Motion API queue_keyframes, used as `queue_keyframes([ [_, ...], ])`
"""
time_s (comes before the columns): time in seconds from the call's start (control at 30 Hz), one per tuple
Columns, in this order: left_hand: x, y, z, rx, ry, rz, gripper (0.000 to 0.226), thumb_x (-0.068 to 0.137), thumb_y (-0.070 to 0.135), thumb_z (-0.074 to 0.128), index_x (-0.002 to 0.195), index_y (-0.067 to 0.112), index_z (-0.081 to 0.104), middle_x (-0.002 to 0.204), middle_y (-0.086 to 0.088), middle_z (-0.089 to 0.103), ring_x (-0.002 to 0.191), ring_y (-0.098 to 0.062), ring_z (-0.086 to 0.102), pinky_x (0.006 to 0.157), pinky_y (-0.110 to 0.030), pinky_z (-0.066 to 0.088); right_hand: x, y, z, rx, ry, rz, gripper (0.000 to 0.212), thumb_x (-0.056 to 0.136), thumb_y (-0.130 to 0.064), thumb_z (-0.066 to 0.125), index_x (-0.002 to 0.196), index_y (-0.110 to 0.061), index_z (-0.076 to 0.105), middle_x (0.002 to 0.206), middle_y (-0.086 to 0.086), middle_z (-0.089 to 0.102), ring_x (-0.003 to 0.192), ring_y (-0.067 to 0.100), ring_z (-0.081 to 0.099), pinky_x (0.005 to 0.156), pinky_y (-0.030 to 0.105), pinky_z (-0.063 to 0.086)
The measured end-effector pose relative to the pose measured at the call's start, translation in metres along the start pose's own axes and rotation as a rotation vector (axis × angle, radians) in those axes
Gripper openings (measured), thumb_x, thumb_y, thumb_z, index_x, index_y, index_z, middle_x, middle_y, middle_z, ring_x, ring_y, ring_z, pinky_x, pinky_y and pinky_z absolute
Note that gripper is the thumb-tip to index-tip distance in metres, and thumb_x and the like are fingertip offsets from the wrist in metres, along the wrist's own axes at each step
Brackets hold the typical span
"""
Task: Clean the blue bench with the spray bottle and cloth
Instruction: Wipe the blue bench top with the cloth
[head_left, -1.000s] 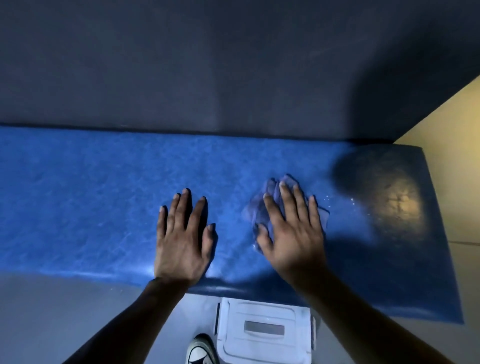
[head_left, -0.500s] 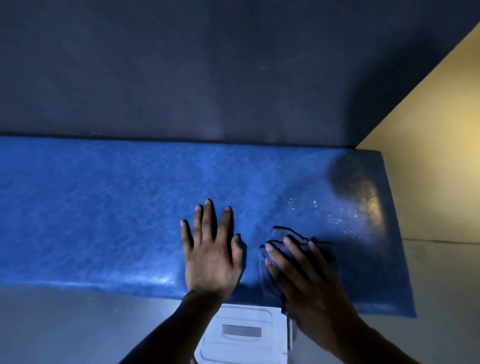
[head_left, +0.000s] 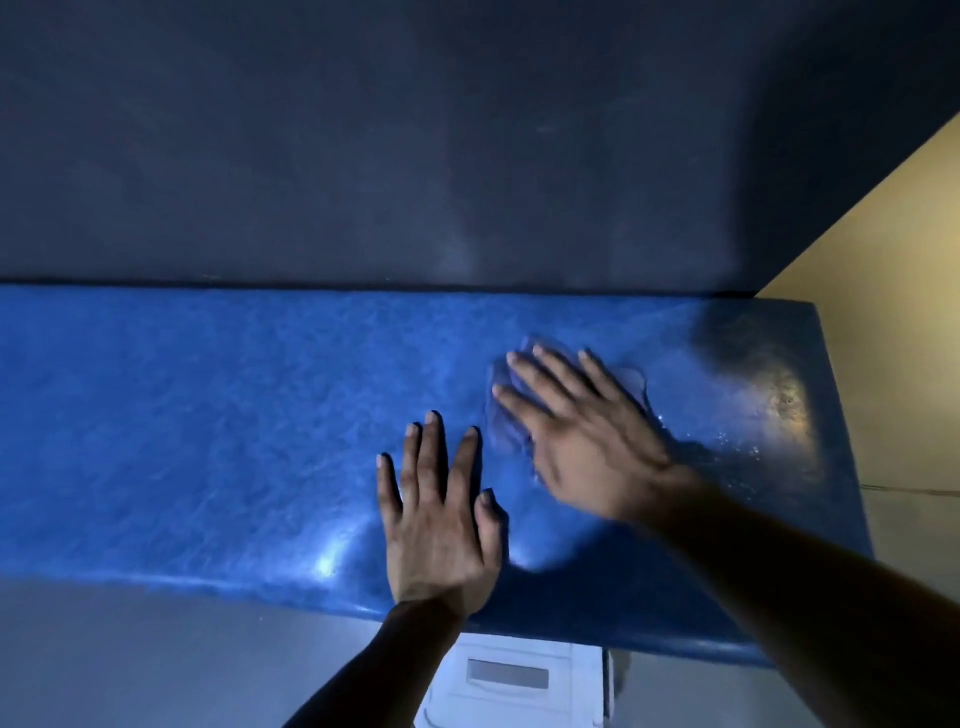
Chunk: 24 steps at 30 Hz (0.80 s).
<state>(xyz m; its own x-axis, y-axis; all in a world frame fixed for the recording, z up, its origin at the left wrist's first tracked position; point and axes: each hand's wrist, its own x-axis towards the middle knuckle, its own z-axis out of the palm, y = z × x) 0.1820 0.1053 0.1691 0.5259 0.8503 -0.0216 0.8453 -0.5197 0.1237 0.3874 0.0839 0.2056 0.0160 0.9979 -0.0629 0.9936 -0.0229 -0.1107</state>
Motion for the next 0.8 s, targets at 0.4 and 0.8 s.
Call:
queue_keyframes([
  [0.4, -0.001, -0.001, -0.001, -0.022, 0.036, 0.008, 0.068, 0.092, 0.04, 0.036, 0.158, 0.024, 0.038, 0.172, -0.011, 0.02, 0.161, -0.03, 0.014, 0.126, -0.062, 0.014, -0.009, 0.0, 0.006, 0.115, 0.153, 0.634, 0.067, 0.094, -0.05, 0.042, 0.152, -0.018, 0.045, 0.165, 0.013, 0.035, 0.155, 0.034, 0.025, 0.122, 0.061, 0.02],
  [0.8, -0.003, 0.007, -0.011, -0.053, 0.016, -0.033, 0.066, 0.093, 0.04, 0.033, 0.157, 0.024, 0.037, 0.171, -0.012, 0.023, 0.16, -0.031, 0.016, 0.127, -0.06, 0.012, -0.157, -0.016, 0.018, 0.092, 0.146, 0.164, 0.057, 0.087, -0.043, 0.06, 0.14, -0.021, 0.063, 0.161, 0.007, 0.044, 0.152, 0.03, 0.035, 0.118, 0.062, 0.028],
])
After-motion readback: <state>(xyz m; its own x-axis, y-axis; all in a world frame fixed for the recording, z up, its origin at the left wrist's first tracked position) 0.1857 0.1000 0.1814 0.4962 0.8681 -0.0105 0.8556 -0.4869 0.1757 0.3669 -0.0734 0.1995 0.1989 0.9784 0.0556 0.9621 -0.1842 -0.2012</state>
